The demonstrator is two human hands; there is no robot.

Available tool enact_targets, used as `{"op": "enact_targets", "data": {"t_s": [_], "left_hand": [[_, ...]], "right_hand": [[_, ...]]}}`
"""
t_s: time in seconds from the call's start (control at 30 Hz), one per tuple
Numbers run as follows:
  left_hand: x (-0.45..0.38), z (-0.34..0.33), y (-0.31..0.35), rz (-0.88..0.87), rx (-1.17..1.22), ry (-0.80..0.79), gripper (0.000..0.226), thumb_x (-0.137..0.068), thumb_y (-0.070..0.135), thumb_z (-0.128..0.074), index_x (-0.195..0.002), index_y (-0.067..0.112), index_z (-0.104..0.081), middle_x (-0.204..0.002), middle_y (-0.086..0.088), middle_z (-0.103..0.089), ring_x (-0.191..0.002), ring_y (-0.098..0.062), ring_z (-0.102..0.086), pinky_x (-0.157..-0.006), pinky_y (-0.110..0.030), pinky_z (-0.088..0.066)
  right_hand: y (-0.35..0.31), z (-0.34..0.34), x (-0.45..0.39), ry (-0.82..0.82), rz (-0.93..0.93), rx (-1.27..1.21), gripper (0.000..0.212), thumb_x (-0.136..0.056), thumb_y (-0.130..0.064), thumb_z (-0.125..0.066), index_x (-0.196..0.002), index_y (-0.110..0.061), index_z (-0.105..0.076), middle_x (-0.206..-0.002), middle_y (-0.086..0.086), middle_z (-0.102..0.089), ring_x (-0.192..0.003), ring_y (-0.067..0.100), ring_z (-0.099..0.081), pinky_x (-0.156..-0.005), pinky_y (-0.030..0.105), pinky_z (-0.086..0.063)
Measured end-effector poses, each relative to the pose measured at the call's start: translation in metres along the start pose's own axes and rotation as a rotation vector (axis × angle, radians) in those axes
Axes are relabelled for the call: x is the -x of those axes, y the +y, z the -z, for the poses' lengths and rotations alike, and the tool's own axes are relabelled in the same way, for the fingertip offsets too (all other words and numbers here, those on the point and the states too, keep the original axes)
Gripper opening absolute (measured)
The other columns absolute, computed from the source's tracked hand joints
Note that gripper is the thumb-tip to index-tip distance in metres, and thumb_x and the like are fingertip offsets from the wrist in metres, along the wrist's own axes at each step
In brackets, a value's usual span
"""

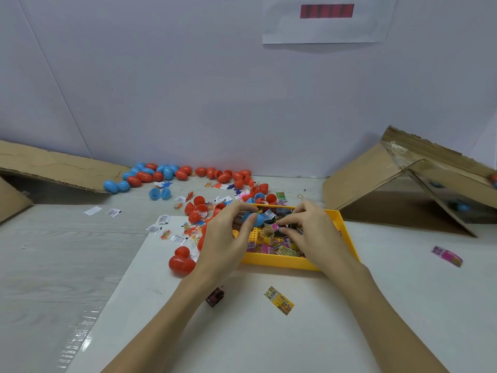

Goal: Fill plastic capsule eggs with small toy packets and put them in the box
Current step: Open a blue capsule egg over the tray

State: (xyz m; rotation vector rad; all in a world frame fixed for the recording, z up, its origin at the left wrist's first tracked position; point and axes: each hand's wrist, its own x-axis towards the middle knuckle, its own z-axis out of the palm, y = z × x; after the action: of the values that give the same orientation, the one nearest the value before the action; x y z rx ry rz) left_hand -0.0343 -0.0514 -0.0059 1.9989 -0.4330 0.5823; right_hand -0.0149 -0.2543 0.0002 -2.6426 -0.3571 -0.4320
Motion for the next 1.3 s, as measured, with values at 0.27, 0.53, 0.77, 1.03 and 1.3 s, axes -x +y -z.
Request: {"op": "enact_targets", "data": {"t_s": [0.27, 0.53, 0.77, 1.03, 1.3], "left_hand": [[-0.001, 0.002, -0.002, 0.008, 0.008, 0.003, 0.014, -0.099, 0.016, -0.064, -0.112, 0.020, -0.070, -0.099, 0.015, -0.068, -0.092, -0.007, -0.065, -0.076, -0.018, -0.053], [0.002, 0.000, 0.001, -0.026, -0.025, -0.038, 0.014, -0.099, 0.016, -0.064, -0.112, 0.017, -0.069, -0.101, 0.015, -0.066, -0.095, -0.005, -0.064, -0.078, -0.016, -0.052], [0.002, 0.001, 0.002, -0.009, -0.028, -0.044, 0.015, -0.099, 0.015, -0.065, -0.113, 0.017, -0.069, -0.102, 0.012, -0.067, -0.095, -0.005, -0.063, -0.078, -0.017, -0.053], [0.002, 0.003, 0.006, 0.051, 0.016, -0.037, 0.018, -0.101, 0.014, -0.062, -0.114, 0.024, -0.069, -0.109, 0.017, -0.069, -0.098, -0.006, -0.065, -0.076, -0.022, -0.054], [0.007, -0.007, 0.018, -0.043, 0.029, -0.061, 0.014, -0.097, 0.011, -0.067, -0.103, 0.020, -0.076, -0.108, 0.008, -0.064, -0.105, -0.011, -0.061, -0.068, -0.021, -0.052]], "right_hand": [[0.017, 0.028, 0.008, 0.103, -0.147, -0.117, 0.007, -0.092, -0.018, -0.077, -0.093, -0.025, -0.078, -0.091, -0.007, -0.071, -0.078, 0.004, -0.064, -0.075, 0.027, -0.057], [0.021, 0.024, 0.015, -0.115, -0.242, -0.069, 0.021, -0.087, -0.028, -0.083, -0.106, -0.023, -0.079, -0.090, -0.009, -0.069, -0.075, 0.000, -0.057, -0.061, 0.011, -0.040], [0.018, 0.026, 0.015, -0.045, -0.261, -0.201, 0.016, -0.093, -0.026, -0.077, -0.078, -0.026, -0.070, -0.077, -0.013, -0.068, -0.072, 0.002, -0.063, -0.051, 0.008, -0.041], [0.018, 0.027, 0.016, 0.033, -0.275, -0.314, 0.028, -0.105, -0.018, -0.058, -0.085, -0.014, -0.076, -0.071, 0.006, -0.071, -0.067, 0.020, -0.066, -0.051, 0.021, -0.044], [-0.001, 0.025, 0.019, -0.019, -0.250, -0.655, 0.024, -0.107, -0.017, -0.055, -0.103, -0.027, -0.077, -0.051, -0.020, -0.056, -0.049, -0.003, -0.051, -0.048, 0.009, -0.035]]}}
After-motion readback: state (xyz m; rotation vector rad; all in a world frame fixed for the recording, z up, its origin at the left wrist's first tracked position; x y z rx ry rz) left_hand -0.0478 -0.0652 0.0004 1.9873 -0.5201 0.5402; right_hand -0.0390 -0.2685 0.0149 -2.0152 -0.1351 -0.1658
